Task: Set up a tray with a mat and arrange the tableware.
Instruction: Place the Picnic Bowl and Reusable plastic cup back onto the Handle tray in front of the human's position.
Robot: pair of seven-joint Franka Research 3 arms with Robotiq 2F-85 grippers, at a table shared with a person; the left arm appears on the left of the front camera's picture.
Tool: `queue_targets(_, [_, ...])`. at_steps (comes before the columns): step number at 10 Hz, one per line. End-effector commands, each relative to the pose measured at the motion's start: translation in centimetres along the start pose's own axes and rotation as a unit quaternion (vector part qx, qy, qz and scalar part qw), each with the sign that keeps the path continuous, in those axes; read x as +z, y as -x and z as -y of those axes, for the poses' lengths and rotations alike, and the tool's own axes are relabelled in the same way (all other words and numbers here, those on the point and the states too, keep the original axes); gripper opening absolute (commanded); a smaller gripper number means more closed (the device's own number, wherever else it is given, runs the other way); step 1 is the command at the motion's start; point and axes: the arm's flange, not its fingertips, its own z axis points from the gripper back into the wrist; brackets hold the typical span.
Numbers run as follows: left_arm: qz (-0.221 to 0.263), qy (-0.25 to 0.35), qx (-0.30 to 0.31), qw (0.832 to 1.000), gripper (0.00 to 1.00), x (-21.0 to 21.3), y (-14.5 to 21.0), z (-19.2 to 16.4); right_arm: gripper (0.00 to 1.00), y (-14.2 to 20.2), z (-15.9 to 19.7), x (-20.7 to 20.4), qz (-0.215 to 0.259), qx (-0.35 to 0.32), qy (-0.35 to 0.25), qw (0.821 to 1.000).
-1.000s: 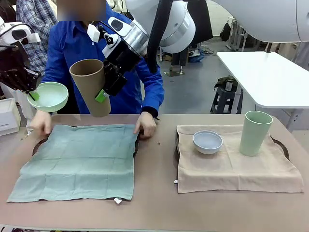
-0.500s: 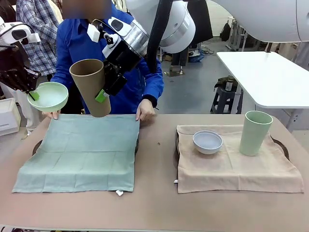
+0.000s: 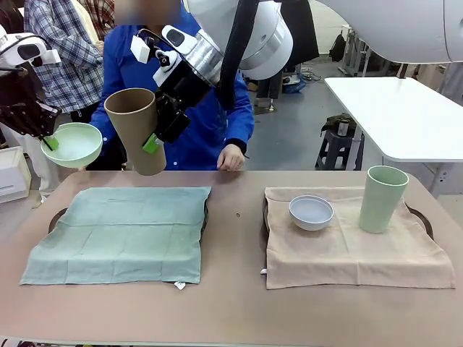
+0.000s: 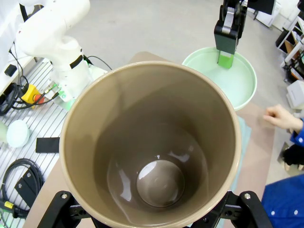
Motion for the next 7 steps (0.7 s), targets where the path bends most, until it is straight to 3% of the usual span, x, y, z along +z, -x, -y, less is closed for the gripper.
queue_targets(1, [0.004, 0.0, -0.002, 1.0, 0.0, 0.2, 0.0, 0.0, 0.83, -0.1, 0.0, 0.2, 0.002, 0.0, 0.001, 1.0])
queue_targets(6, [0.004, 0.0, -0.002, 1.0, 0.0, 0.2, 0.0, 0.0, 0.85, 0.0, 0.0, 0.0, 0.0, 0.0, 0.0, 1.0])
queue_targets(7, [0.0, 0.0, 0.0, 1.0, 0.04, 0.0, 0.0, 0.0, 0.85, 1.1, 0.3, -0.2, -0.001, 0.017, -0.014, 1.0])
